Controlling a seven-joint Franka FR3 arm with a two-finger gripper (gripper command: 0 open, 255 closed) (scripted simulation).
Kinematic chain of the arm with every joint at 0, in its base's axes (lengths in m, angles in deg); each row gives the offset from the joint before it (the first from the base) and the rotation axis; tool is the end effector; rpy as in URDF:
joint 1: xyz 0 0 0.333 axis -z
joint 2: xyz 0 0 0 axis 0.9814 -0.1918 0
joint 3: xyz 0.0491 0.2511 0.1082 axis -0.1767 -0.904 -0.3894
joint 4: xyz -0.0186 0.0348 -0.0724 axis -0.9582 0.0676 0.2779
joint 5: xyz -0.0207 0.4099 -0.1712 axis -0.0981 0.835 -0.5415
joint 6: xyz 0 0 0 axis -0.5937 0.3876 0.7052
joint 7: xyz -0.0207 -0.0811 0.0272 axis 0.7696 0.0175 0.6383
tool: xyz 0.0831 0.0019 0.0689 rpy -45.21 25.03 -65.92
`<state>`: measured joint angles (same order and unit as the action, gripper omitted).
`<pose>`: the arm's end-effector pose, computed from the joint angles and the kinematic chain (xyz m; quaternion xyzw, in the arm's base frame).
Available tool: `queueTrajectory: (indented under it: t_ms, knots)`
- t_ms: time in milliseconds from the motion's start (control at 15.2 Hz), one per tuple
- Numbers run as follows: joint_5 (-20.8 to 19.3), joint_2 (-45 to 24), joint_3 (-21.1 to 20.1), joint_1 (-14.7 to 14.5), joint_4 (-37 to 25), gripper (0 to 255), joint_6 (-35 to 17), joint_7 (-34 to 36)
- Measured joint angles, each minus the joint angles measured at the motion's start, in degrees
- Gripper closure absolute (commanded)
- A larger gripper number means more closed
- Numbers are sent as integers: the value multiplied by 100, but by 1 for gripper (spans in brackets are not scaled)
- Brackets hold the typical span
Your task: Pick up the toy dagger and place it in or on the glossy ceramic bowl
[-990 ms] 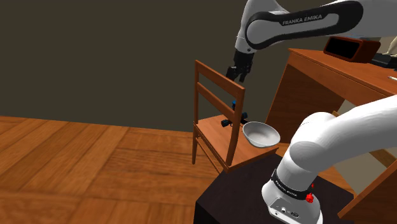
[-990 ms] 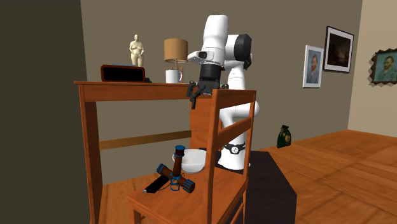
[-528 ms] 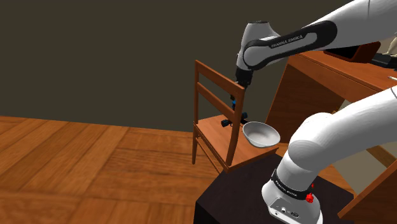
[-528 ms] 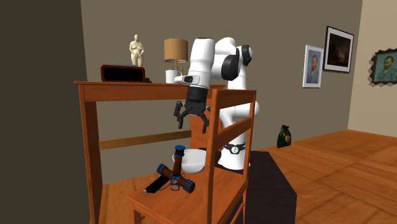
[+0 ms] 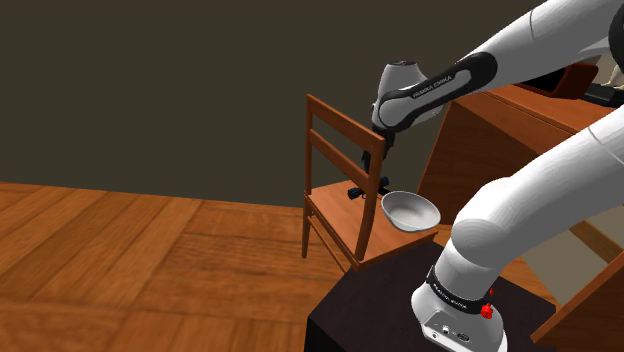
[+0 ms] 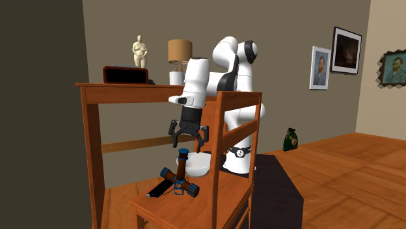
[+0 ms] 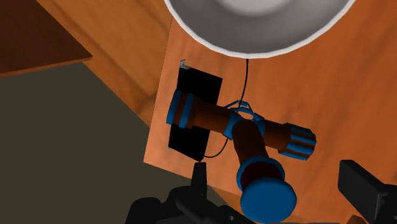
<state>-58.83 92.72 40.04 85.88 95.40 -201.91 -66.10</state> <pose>0.4006 -0.2076 0.3070 0.9959 -0.0390 0.0436 0.0696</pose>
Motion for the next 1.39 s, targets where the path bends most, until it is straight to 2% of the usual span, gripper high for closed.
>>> queueTrajectory:
  t_ms: [330,660,726,1386]
  knots:
    - [-38,-315,104,4,102,0,-424,-10]
    - [-40,-350,115,3,111,0,-471,-11]
    - [-40,-350,115,4,111,255,-472,-11]
    - [-40,-350,114,3,111,255,-472,-11]
